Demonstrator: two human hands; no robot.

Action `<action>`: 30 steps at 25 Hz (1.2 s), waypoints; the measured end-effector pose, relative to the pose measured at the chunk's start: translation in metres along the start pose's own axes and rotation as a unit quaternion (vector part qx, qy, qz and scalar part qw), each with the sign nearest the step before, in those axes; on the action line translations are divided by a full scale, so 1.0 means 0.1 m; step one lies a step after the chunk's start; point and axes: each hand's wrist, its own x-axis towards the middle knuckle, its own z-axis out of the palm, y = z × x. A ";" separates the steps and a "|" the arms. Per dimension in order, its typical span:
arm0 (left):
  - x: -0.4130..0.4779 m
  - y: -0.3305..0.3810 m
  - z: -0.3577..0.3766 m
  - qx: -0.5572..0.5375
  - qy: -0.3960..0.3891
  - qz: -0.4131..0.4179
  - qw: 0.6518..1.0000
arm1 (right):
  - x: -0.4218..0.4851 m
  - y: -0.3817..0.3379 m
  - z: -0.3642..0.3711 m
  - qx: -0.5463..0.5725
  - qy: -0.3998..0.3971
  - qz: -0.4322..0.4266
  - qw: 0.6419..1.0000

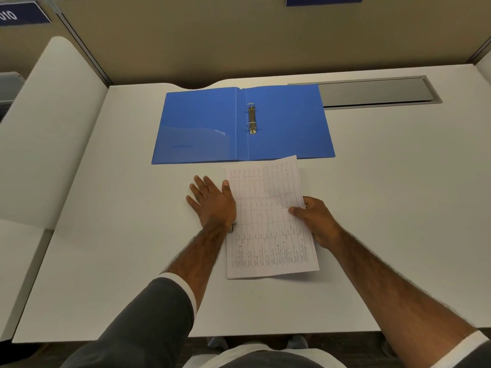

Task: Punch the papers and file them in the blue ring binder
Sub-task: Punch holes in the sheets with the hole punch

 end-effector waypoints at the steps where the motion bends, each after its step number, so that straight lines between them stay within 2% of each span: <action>1: 0.01 -0.02 0.02 0.003 0.000 0.000 1.000 | 0.00 0.00 -0.01 -0.001 -0.001 0.000 1.000; 13: 0.06 -0.14 0.17 0.013 0.045 0.025 0.999 | 0.03 0.09 -0.01 0.009 0.010 -0.005 1.000; 22: 0.06 -0.12 0.21 0.021 0.029 0.022 0.999 | 0.11 0.15 -0.02 -0.006 0.006 -0.009 1.000; 27: 0.00 -0.10 0.02 -0.053 0.026 0.046 0.997 | 0.07 0.08 0.01 -0.018 0.007 -0.017 1.000; 30: -0.11 -0.14 -0.16 -0.145 0.085 0.070 0.983 | 0.04 0.06 0.00 -0.019 0.007 -0.021 1.000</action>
